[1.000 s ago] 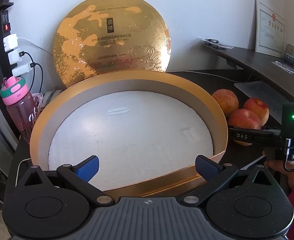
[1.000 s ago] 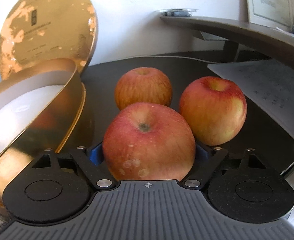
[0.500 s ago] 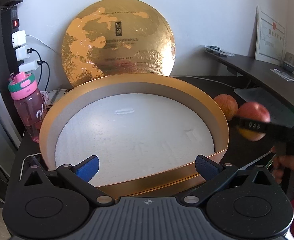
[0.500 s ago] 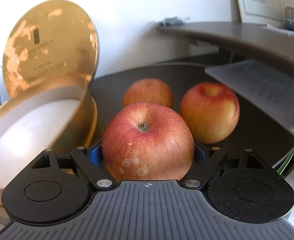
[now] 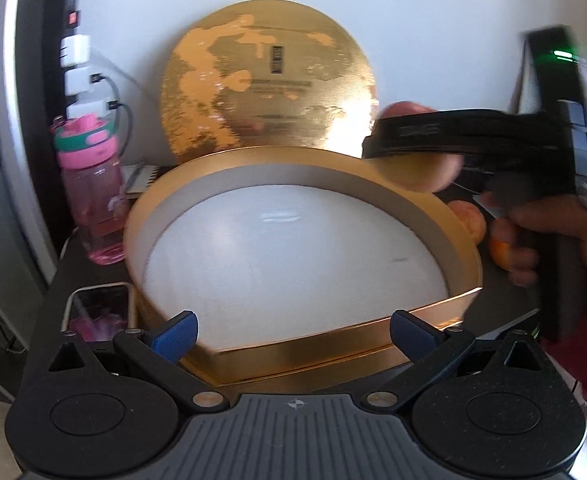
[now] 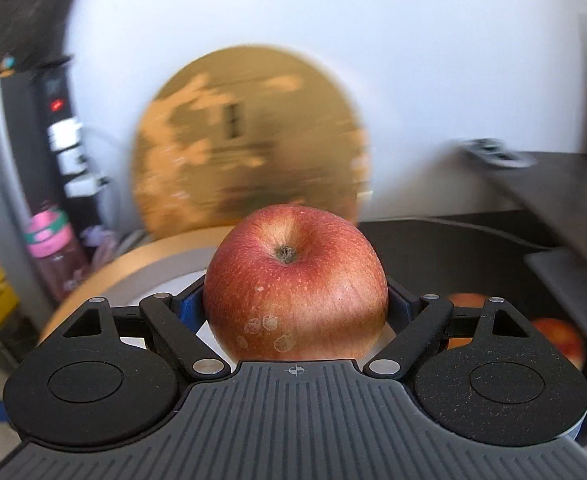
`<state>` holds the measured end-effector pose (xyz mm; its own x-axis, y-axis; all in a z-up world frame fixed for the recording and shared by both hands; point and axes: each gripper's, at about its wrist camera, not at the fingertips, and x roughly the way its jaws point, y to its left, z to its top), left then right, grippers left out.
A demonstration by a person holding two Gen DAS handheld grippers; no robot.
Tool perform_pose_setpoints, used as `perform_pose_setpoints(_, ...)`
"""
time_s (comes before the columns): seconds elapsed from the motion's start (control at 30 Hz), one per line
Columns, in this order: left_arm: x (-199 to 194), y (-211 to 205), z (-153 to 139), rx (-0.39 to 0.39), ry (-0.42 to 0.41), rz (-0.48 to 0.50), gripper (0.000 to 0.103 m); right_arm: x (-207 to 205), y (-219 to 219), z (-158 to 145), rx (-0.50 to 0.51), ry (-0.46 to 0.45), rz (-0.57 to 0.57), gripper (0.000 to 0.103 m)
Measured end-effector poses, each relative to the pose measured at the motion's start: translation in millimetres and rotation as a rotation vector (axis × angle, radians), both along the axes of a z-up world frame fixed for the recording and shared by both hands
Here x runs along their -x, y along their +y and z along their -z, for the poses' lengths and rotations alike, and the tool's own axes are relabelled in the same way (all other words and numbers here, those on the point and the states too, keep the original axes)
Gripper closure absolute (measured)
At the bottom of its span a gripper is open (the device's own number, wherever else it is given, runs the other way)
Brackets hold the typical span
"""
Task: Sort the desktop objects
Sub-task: 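Carry the apple with the right tool and lower it onto the foam, then open the right tool to release the apple in the box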
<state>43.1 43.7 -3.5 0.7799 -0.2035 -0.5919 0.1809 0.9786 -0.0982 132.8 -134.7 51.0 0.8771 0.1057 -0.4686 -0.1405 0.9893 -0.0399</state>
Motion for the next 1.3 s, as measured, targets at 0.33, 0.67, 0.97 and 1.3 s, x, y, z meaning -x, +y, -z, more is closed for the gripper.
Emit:
perform_pose_setpoints(0.33, -3.7, 41.2, 11.9, 0.006, 0.015, -0.013, 0.001, -79.3, 111.6, 65.4, 0.111, 0.171, -0.130, 0.017)
perform_pose_setpoints(0.67, -4.7, 61.3, 20.3, 0.028, 0.035, -0.017, 0.001, -121.2, 146.4, 101.2, 0.206, 0.303, -0.113, 0.017)
perform_pose_setpoints(0.97, 0.1, 75.9, 22.1, 0.013, 0.056, -0.052, 0.001, -134.0, 143.6, 110.5, 0.198, 0.320, -0.090, 0.017)
perform_pose_setpoints(1.3, 8.1, 66.9, 15.8, -0.001, 0.049, -0.045, 0.001, -126.8, 146.4, 98.3, 0.242, 0.375, -0.088, 0.011)
